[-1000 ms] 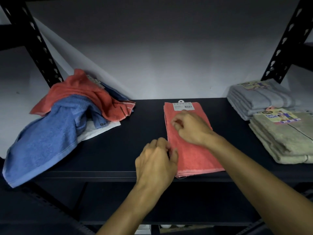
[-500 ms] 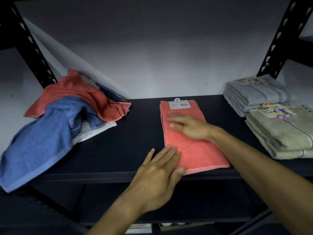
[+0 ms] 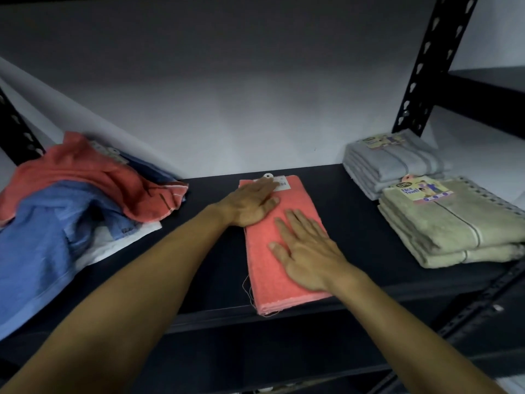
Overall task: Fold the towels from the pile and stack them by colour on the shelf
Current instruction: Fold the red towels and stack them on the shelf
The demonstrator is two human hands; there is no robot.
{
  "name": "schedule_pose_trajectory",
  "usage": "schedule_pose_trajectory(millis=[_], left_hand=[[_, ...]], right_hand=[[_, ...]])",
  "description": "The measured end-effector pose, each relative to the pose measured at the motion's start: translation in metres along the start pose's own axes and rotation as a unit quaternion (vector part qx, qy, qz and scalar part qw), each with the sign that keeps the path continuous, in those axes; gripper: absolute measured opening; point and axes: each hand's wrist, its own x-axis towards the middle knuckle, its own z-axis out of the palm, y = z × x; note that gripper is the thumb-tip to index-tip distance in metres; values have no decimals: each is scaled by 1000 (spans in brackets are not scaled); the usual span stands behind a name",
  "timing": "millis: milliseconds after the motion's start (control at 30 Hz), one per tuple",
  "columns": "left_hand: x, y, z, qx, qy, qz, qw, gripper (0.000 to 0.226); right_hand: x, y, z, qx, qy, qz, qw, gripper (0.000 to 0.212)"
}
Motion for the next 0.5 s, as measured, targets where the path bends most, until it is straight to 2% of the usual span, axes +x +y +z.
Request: schedule_pose_trajectory(millis=[333, 433, 500], left_hand=[[19, -14, 12, 74, 15, 14, 997, 61], [15, -10, 7, 92, 14, 20, 995, 63], [3, -1, 0, 94, 58, 33, 993, 64]], right_hand=[[-16, 3, 10, -2, 15, -27, 1000, 60], [-18, 15, 2, 98, 31, -67, 992, 60], [-25, 31, -8, 165, 72, -82, 980, 67]])
